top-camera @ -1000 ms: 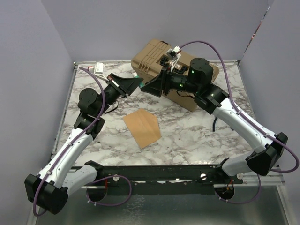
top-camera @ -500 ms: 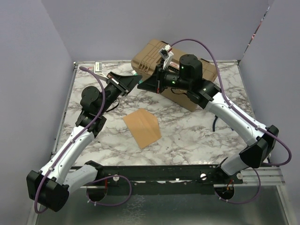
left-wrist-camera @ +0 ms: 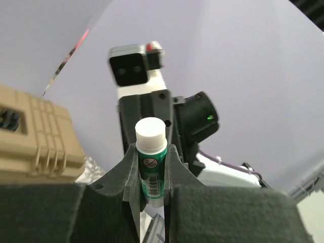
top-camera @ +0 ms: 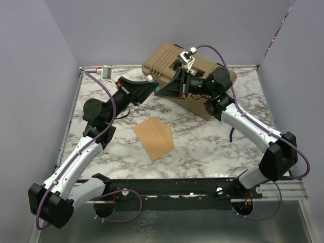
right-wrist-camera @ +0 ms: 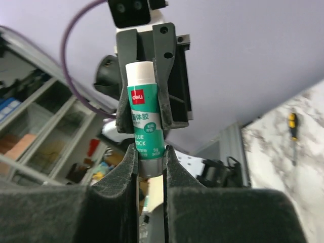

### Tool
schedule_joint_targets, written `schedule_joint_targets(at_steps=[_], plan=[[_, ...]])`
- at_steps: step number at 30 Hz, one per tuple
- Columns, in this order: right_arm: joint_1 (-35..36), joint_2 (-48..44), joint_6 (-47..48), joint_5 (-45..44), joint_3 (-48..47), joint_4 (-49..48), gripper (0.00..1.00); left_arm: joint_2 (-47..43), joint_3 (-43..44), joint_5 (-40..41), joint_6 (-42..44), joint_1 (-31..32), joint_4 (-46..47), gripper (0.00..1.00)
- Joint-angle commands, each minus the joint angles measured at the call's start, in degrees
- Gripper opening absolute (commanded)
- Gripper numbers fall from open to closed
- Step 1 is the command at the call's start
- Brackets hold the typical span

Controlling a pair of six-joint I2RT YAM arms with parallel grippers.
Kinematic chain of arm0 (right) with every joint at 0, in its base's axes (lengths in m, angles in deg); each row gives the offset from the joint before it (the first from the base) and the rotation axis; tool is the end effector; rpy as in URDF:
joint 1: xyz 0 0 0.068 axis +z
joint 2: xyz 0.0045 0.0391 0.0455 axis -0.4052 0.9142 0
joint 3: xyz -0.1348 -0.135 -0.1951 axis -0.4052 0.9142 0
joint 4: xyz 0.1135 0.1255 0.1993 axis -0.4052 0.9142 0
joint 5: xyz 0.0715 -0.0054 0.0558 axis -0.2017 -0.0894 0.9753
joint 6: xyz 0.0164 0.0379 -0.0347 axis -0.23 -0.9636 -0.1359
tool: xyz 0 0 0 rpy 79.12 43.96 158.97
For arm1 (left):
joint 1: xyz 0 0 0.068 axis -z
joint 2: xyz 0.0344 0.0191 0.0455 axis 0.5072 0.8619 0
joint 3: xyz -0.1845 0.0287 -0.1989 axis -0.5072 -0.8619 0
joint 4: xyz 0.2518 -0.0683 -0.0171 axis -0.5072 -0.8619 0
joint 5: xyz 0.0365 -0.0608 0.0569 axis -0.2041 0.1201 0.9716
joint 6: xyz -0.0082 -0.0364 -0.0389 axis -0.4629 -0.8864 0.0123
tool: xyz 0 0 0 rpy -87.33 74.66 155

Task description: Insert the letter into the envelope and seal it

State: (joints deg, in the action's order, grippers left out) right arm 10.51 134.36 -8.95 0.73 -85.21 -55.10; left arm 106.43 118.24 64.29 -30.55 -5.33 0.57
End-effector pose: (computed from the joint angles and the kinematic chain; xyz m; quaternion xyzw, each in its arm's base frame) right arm 0.2705 0.2196 0.4211 -0.2124 0.5982 0.7217 0.2762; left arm 0.1970 -0.1076 0.4180 0.0062 0.5452 -0.6374 0.5445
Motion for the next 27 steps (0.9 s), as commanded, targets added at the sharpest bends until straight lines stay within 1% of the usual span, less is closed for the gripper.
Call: schedule_joint_targets(at_steps=[1, 3, 6, 9, 11, 12, 13, 14, 15, 17, 18, 20, 23, 25, 27], plan=[[-3.4, 0.6, -33.0, 1.0, 0.8, -33.1, 0.00, -2.3, 1.0, -6.8, 12.4, -1.1, 13.7, 0.00], [-3.5, 2.2, -41.8, -3.2, 1.5, -41.4, 0.00, -2.0, 2.0, -7.7, 14.0, -1.0, 16.8, 0.00], [-3.5, 4.1, -50.3, -10.1, 1.9, -50.4, 0.00, -0.7, 3.7, -8.8, 14.2, -1.1, 21.2, 0.00], [-3.5, 4.5, -52.3, -13.9, 1.3, -50.7, 0.00, 1.0, 5.3, -8.6, 12.2, -1.0, 24.5, 0.00], [-3.5, 3.6, -48.9, -14.1, 1.3, -47.6, 0.02, 1.6, 5.7, -6.7, 10.7, -1.0, 25.0, 0.00], [-3.5, 3.0, -45.6, -12.9, 1.0, -44.8, 0.15, 1.6, 5.7, -5.4, 10.1, -1.0, 25.0, 0.00], [-3.5, 2.0, -39.5, -11.7, 0.9, -41.4, 0.31, 1.5, 5.5, -3.9, 9.3, -1.1, 25.0, 0.00], [-3.6, 0.7, -35.8, -10.3, 0.9, -37.4, 0.47, 1.3, 5.2, -2.1, 8.3, -1.0, 25.0, 0.00], [-3.6, -1.1, -26.4, -9.6, 1.2, -31.4, 0.60, 1.1, 4.8, -0.5, 7.4, -1.0, 25.0, 0.00], [-3.4, -5.0, -10.9, -10.1, 1.7, -17.6, 0.77, 0.6, 3.9, 2.7, 4.7, -1.0, 25.0, 0.00], [-3.4, -6.7, -2.7, -10.4, 1.4, -11.6, 0.82, 0.2, 3.4, 4.6, 3.7, -1.0, 25.0, 0.00], [-3.2, -9.4, 11.5, -10.5, 0.3, -2.1, 0.86, -0.3, 2.5, 7.5, 0.9, -1.0, 24.9, 0.00], [-2.8, -11.3, 29.1, -10.8, -2.4, 9.3, 0.86, 0.0, 2.2, 9.4, -4.2, -1.0, 23.2, 0.00], [-2.1, -12.0, 39.0, -12.3, -4.3, 15.3, 0.86, 0.3, 2.1, 10.2, -8.1, -1.0, 21.8, 0.00], [-1.3, -12.4, 46.9, -15.0, -6.2, 19.9, 0.86, 0.7, 1.7, 10.2, -11.1, -1.1, 21.1, 0.00]])
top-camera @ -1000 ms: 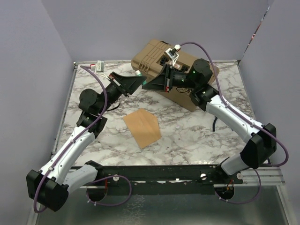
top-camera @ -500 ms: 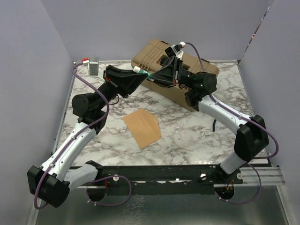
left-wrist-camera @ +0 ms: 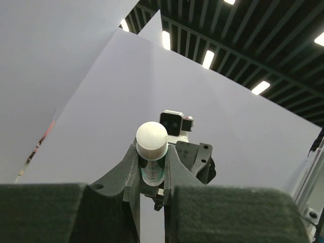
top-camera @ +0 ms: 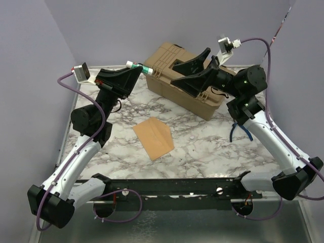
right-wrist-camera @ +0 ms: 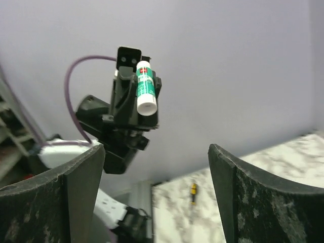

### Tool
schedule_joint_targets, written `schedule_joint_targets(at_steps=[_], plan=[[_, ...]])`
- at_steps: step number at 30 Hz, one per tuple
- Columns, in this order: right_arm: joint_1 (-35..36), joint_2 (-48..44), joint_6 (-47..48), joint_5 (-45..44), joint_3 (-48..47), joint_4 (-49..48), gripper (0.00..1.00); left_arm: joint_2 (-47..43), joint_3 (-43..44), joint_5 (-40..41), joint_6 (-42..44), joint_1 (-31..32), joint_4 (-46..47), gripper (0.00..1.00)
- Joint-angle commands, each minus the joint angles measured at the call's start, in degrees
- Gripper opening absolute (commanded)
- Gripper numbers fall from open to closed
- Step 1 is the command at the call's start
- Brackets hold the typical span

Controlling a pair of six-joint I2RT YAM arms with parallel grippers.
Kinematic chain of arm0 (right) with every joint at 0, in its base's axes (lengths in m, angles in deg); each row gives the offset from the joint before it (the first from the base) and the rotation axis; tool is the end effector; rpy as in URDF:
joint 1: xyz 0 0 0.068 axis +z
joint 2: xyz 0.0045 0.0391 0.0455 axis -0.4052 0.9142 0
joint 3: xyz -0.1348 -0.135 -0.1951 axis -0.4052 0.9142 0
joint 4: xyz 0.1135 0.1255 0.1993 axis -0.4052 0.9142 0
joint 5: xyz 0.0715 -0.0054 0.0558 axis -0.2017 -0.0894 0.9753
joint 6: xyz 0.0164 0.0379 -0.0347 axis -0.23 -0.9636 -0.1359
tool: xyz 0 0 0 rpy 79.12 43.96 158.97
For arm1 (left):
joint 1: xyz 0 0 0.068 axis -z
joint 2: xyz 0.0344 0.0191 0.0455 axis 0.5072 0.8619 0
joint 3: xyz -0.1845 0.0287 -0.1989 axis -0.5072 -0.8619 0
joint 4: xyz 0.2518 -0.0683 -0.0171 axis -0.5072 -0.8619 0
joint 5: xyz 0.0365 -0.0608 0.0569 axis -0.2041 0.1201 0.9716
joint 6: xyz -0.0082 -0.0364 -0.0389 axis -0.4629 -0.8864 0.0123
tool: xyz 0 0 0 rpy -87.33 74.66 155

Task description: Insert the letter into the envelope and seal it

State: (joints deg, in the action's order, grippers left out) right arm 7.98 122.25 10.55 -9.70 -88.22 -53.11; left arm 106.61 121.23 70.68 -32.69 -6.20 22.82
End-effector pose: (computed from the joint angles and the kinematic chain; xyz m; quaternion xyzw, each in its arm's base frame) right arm 0.2207 0.1654 0.4996 -0.2610 0.4866 0.6444 0.5290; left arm 0.1733 -0.0891 0.4679 0.0213 0.3549 -0.6710 0.6507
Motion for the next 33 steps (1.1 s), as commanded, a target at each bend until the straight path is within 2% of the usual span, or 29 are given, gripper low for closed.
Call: schedule_joint_targets(at_steps=[1, 4, 7, 12, 15, 18, 21, 24, 26, 28, 31, 33], plan=[[1.8, -0.4, 31.2, -6.3, -4.1, 19.3, 0.85, 0.8, -1.4, 3.5, -10.1, -0.2, -1.5, 0.00], [5.2, -0.3, 42.8, -11.8, -6.3, 22.9, 0.82, 0.5, -1.7, 3.0, -11.6, -0.1, -3.5, 0.00], [9.1, -0.3, 53.3, -14.9, -5.8, 21.4, 0.74, 0.2, -1.7, 3.0, -12.2, -0.2, -6.1, 0.00], [12.7, -1.5, 59.4, -17.7, -1.4, 11.6, 0.68, 0.0, -1.8, 2.6, -13.2, -0.2, -8.6, 0.00], [15.4, -1.0, 63.8, -18.9, -1.3, 10.3, 0.73, -0.3, -2.1, 2.4, -13.7, -0.2, -10.0, 0.00], [18.4, 0.2, 68.7, -21.9, -2.1, 11.2, 0.72, -0.6, -2.3, 2.4, -14.0, -0.2, -10.8, 0.00], [19.7, 1.0, 70.5, -24.7, -2.6, 11.2, 0.59, -1.0, -2.4, 2.3, -13.5, -0.2, -11.4, 0.00], [19.8, 3.0, 70.5, -24.6, -7.2, 17.8, 0.47, -1.7, -3.2, 2.9, -12.9, -0.2, -11.5, 0.00], [19.9, 3.5, 70.4, -24.6, -8.2, 19.9, 0.42, -1.9, -3.5, 2.9, -12.6, -0.1, -11.6, 0.00], [19.9, 3.0, 70.6, -24.6, -6.9, 19.1, 0.42, -1.9, -3.5, 2.7, -12.6, -0.1, -11.7, 0.00], [19.9, 2.6, 70.9, -25.3, -6.0, 19.0, 0.51, -1.8, -3.2, 2.5, -12.5, -0.2, -11.7, 0.00], [19.9, 2.5, 71.1, -25.7, -5.7, 19.2, 0.54, -1.8, -2.9, 2.2, -12.3, -0.1, -11.7, 0.00]])
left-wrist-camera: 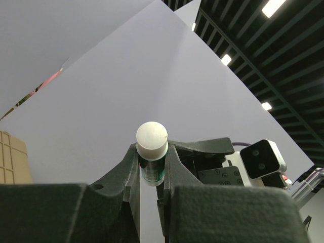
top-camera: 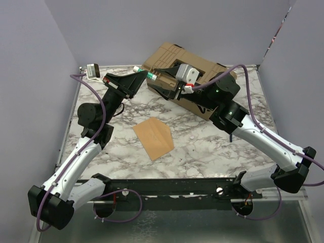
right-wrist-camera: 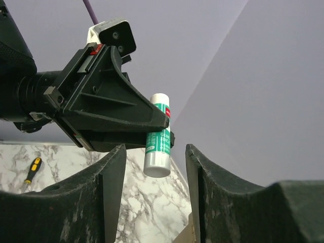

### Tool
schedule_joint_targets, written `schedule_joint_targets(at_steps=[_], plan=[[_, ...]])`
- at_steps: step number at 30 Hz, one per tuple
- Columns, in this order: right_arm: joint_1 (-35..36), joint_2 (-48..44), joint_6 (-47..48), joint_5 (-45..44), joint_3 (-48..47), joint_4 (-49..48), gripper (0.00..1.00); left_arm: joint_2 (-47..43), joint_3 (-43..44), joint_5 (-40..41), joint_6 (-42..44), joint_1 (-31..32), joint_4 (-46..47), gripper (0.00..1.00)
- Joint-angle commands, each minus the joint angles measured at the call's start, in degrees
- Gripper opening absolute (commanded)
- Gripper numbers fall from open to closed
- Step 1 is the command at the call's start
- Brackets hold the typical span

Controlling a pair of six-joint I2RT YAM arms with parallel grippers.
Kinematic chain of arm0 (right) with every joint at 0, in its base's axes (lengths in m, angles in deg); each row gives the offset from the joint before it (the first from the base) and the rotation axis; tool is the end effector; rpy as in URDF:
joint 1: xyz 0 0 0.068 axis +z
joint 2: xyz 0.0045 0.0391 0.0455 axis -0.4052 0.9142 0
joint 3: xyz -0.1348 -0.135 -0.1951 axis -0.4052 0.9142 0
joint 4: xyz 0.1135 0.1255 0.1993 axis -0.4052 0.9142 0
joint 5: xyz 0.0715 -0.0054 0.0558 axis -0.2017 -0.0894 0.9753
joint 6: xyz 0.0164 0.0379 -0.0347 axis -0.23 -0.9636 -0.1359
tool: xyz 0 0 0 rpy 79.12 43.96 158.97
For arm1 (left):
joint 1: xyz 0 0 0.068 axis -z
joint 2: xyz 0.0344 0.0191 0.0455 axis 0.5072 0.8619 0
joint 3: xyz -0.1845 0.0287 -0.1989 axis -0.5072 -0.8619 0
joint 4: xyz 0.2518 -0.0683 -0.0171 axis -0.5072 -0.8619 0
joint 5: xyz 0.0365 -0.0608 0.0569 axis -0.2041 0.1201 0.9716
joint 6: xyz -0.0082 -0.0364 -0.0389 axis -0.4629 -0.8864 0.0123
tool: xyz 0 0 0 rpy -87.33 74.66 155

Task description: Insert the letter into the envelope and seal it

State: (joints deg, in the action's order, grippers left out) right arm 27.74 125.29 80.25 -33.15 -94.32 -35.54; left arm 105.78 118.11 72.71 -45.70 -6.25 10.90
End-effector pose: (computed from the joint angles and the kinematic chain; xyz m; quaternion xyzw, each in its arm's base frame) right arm 0.1781 0.2434 0.4948 -0.4646 0.3785 0.2799 0.7500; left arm 0.1897 -0.0950 0.4369 -0.0883 0.4485 -0.7108 0.5347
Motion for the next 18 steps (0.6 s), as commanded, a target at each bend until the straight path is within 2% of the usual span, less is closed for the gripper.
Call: schedule_joint_targets(at_steps=[1, 6, 8, 13, 18], plan=[[0.1, -0.7, 1.4, -2.2, 0.5, 1.6, 0.53, -1.0, 0.3, 0.1, 0.8, -0.1, 0.2, 0.00], [0.1, -0.6, 1.4, -1.3, 0.4, 1.5, 0.34, -0.9, 0.3, -0.3, 0.9, -0.1, 0.2, 0.00], [0.1, -0.5, 1.4, -1.2, 0.6, 1.2, 0.34, -1.1, 0.4, -0.5, 0.9, -0.1, 0.2, 0.00], [0.2, -0.1, 1.5, -1.8, 0.8, 2.0, 0.42, -1.3, 0.4, -0.6, 1.1, -0.1, 0.2, 0.00], [0.1, 0.3, 1.1, -2.8, 0.2, 2.6, 0.39, -1.3, 0.3, -0.8, 1.6, -0.1, 0.1, 0.00]])
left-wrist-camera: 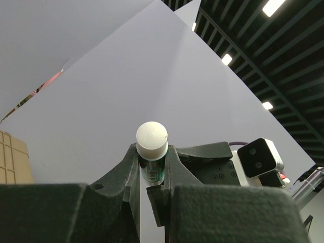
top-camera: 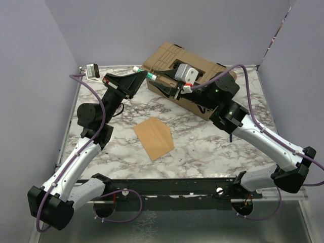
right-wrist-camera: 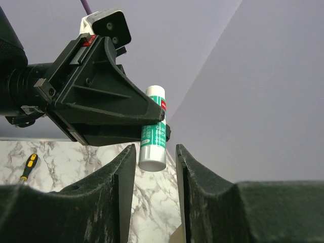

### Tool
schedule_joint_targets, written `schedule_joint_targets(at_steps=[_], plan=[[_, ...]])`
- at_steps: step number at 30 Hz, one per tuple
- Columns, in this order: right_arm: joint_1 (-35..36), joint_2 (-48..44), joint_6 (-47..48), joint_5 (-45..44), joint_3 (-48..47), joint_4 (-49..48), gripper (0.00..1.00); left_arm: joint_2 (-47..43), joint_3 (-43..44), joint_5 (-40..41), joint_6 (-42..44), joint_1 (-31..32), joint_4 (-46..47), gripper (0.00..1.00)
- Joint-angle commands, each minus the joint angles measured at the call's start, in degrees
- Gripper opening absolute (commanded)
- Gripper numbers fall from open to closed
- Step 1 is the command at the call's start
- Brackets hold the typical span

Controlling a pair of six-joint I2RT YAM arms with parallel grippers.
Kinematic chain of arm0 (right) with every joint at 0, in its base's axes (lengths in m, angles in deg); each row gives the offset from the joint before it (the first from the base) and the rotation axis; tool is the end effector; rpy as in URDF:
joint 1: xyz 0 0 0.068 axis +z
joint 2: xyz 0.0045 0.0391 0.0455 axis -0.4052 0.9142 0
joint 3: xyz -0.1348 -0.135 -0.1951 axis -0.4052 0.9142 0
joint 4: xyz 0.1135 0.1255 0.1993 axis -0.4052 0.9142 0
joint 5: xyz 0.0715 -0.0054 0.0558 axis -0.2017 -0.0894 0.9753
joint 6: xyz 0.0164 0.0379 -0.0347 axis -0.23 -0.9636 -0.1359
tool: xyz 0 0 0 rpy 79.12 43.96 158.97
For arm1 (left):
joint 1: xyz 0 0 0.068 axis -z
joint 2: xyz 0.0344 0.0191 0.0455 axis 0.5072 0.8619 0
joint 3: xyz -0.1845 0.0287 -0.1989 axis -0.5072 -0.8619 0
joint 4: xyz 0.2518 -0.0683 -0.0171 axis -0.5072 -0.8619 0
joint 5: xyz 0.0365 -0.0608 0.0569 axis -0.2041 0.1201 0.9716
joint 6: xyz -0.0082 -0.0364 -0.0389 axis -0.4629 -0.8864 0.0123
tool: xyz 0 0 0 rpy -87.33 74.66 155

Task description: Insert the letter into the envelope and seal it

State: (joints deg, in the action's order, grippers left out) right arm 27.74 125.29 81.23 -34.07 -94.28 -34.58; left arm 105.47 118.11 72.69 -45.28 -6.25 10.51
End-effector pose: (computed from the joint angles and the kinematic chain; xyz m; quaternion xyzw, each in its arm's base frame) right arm 0.1790 0.2437 0.4928 -0.4670 0.3850 0.2690 0.7492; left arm 0.1885 -0.0944 0.4373 -0.0868 0.4494 -0.7087 0.5369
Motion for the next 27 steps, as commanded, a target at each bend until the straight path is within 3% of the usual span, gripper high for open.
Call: schedule_joint_targets(at_steps=[1, 7, 12, 14, 22, 27], plan=[[0.1, 0.4, 0.1, -1.9, 0.2, 1.9, 0.39, -1.0, 0.3, -0.9, 1.2, -0.1, 0.5, 0.00], [0.1, 0.5, -0.4, -2.2, 0.1, 2.0, 0.33, -1.1, 0.0, -1.2, 1.3, -0.1, 0.5, 0.00], [0.1, 0.6, -4.2, -0.9, -0.8, 1.6, 0.04, -1.2, -0.2, -1.4, 1.8, -0.1, 0.5, 0.00], [0.1, 0.6, -8.7, -0.3, -1.8, 1.4, 0.00, -1.6, -0.6, -1.2, 2.9, -0.1, 0.5, 0.00], [0.0, 0.5, -43.1, 3.4, -3.3, -4.2, 0.00, -4.1, -1.6, 0.6, 15.2, -0.1, 1.7, 0.00], [-0.5, -0.8, -64.8, 0.6, 0.7, -11.2, 0.00, -5.0, -2.7, -2.8, 21.5, -0.1, 9.9, 0.00]])
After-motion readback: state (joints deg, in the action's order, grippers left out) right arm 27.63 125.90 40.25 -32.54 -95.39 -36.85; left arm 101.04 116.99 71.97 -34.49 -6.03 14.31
